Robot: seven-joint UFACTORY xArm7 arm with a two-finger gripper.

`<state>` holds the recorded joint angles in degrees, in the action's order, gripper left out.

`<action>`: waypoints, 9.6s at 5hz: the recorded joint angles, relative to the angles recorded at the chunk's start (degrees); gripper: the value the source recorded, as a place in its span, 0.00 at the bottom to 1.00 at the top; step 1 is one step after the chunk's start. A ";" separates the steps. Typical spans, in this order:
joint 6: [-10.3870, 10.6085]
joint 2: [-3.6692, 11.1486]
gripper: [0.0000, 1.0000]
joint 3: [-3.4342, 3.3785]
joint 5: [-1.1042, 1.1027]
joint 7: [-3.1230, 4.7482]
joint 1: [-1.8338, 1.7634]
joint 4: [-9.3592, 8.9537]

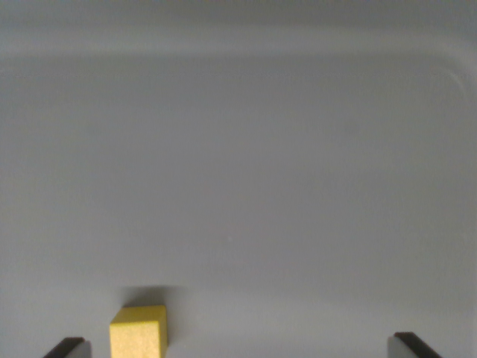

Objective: Pick yellow cube

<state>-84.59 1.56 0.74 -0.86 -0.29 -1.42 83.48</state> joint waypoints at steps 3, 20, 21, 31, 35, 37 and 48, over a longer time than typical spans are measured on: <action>3.46 0.40 0.00 -0.43 0.30 -0.39 -0.40 -3.33; 23.19 2.68 0.00 -2.91 2.00 -2.59 -2.71 -22.29; 25.77 2.98 0.00 -3.23 2.23 -2.88 -3.02 -24.77; 38.36 4.44 0.00 -4.81 3.31 -4.29 -4.49 -36.88; 42.39 4.91 0.00 -5.32 3.66 -4.74 -4.96 -40.75; 44.15 5.11 0.00 -5.54 3.81 -4.93 -5.17 -42.44; 48.80 5.65 0.00 -6.12 4.21 -5.45 -5.71 -46.91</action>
<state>-35.79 7.21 -5.38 3.35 -5.74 -7.13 36.57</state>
